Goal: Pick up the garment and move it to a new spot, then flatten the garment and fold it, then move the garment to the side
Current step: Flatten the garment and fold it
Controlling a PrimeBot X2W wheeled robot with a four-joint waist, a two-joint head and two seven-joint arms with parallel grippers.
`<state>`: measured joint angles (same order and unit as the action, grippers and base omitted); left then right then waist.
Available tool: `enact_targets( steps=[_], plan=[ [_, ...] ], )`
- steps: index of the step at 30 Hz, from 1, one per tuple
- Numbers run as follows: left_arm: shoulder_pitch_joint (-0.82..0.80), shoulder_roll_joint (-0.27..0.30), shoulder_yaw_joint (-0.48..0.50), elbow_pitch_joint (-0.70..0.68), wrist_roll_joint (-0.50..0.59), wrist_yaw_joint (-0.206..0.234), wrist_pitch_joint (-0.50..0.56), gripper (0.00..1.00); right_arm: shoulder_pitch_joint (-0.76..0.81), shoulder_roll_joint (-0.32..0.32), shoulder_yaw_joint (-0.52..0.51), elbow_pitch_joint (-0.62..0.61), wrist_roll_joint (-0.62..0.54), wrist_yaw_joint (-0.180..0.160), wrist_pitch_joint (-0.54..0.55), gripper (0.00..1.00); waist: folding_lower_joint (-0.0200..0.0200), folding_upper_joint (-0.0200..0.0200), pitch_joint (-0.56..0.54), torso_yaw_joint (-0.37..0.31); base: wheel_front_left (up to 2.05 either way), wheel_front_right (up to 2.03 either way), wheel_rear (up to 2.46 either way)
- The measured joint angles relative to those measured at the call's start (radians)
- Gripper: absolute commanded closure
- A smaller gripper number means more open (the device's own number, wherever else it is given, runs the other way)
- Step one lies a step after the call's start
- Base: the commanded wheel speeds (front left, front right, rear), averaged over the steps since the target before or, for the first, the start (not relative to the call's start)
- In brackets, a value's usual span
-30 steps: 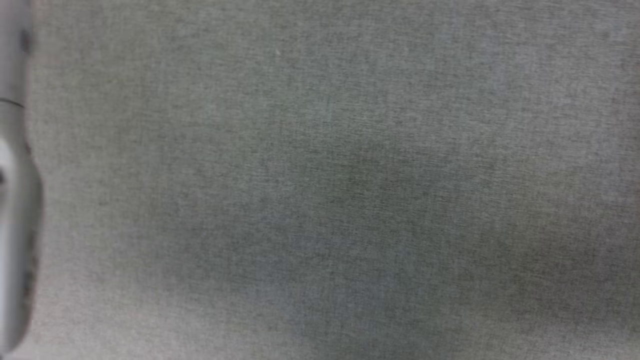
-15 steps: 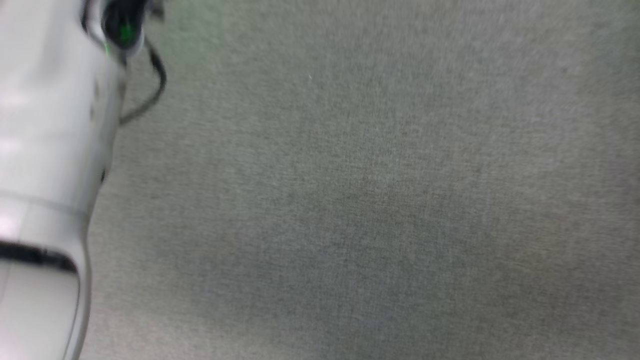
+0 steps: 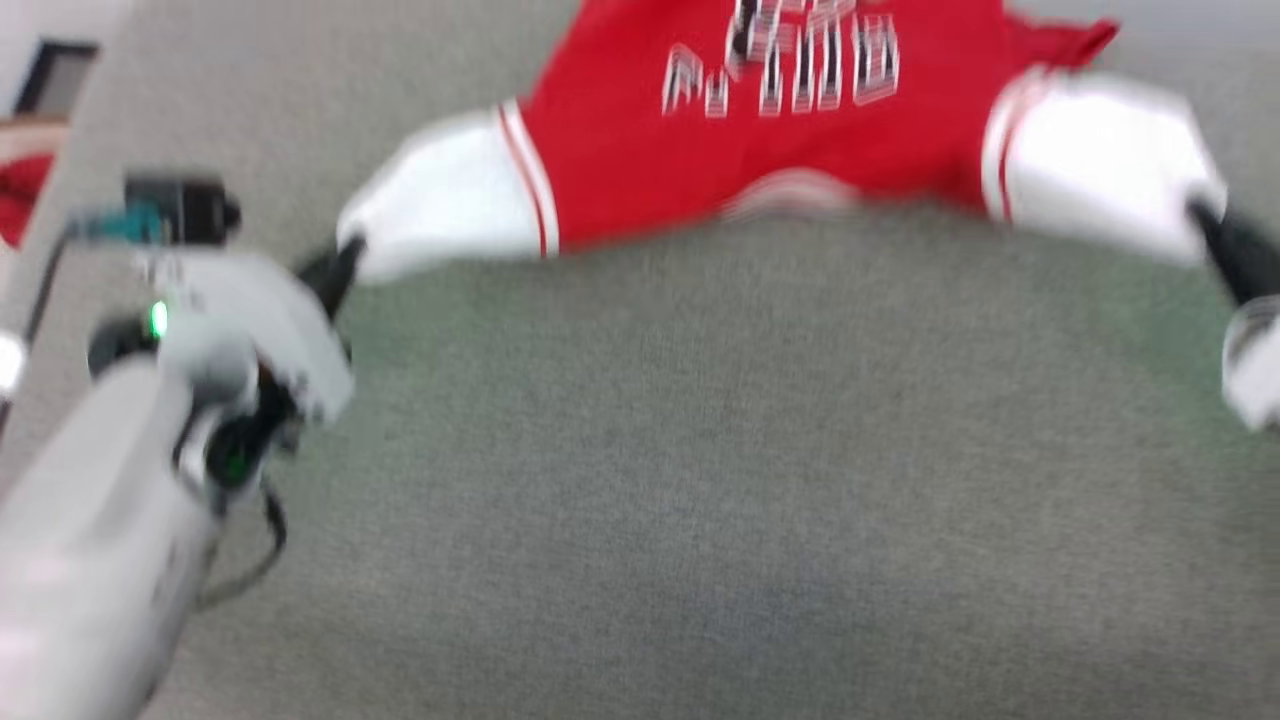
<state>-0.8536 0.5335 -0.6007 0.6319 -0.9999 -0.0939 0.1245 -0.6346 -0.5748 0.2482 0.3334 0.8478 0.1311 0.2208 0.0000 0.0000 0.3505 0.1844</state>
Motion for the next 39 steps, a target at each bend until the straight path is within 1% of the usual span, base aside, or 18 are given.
enact_targets(
  steps=[3, 8, 11, 16, 18, 20, 25, 29, 32, 36, 39],
  plan=[
    [0.135, 0.058, 0.013, -0.139, -0.036, 0.054, 0.027, 1.0, 0.148, -0.023, -0.027, -0.087, 0.022, 0.0, 0.062, 1.0, 0.0, 0.0, -0.056, -0.004, 0.0, 0.0, 0.0],
    [0.372, 0.17, 0.051, -0.391, -0.095, 0.18, 0.053, 1.0, 0.376, -0.031, -0.088, -0.225, 0.068, 0.0, 0.177, 1.0, 0.0, 0.0, -0.142, -0.015, 0.0, 0.0, 0.0],
    [0.512, 0.235, 0.069, -0.548, -0.135, 0.252, 0.074, 1.0, 0.486, -0.043, -0.124, -0.304, 0.077, 0.0, 0.244, 1.0, 0.0, 0.0, -0.185, -0.026, 0.0, 0.0, 0.0],
    [0.707, 0.326, 0.108, -0.758, -0.19, 0.383, 0.094, 1.0, 0.646, -0.053, -0.179, -0.413, 0.086, 0.0, 0.372, 1.0, 0.0, 0.0, -0.237, -0.051, 0.0, 0.0, 0.0],
    [0.779, 0.35, 0.128, -0.821, -0.212, 0.438, 0.087, 1.0, 0.701, -0.053, -0.195, -0.454, 0.098, 0.0, 0.434, 1.0, 0.0, 0.0, -0.25, -0.063, 0.0, 0.0, 0.0],
    [0.842, 0.372, 0.144, -0.876, -0.23, 0.483, 0.083, 1.0, 0.75, -0.051, -0.215, -0.489, 0.113, 0.0, 0.491, 1.0, 0.0, 0.0, -0.259, -0.075, 0.0, 0.0, 0.0],
    [0.983, 0.395, 0.172, -0.984, -0.277, 0.566, 0.068, 1.0, 0.858, -0.046, -0.262, -0.567, 0.13, 0.0, 0.612, 1.0, 0.0, 0.0, -0.272, -0.1, 0.0, 0.0, 0.0],
    [1.06, 0.409, 0.197, -1.035, -0.302, 0.616, 0.05, 1.0, 0.91, -0.024, -0.314, -0.598, 0.127, 0.0, 0.673, 1.0, 0.0, 0.0, -0.266, -0.109, 0.0, 0.0, 0.0],
    [1.09, 0.414, 0.212, -1.061, -0.307, 0.631, 0.033, 1.0, 0.926, -0.007, -0.349, -0.616, 0.105, 0.0, 0.694, 1.0, 0.0, 0.0, -0.256, -0.111, 0.0, 0.0, 0.0],
    [1.101, 0.412, 0.208, -1.06, -0.305, 0.627, 0.024, 1.0, 0.921, 0.025, -0.365, -0.618, 0.062, 0.0, 0.695, 1.0, 0.0, 0.0, -0.243, -0.112, 0.0, 0.0, 0.0],
    [1.098, 0.393, 0.194, -1.045, -0.295, 0.611, 0.015, 1.0, 0.907, 0.039, -0.358, -0.616, 0.018, 0.0, 0.689, 1.0, 0.0, 0.0, -0.236, -0.112, 0.0, 0.0, 0.0]
  ],
)
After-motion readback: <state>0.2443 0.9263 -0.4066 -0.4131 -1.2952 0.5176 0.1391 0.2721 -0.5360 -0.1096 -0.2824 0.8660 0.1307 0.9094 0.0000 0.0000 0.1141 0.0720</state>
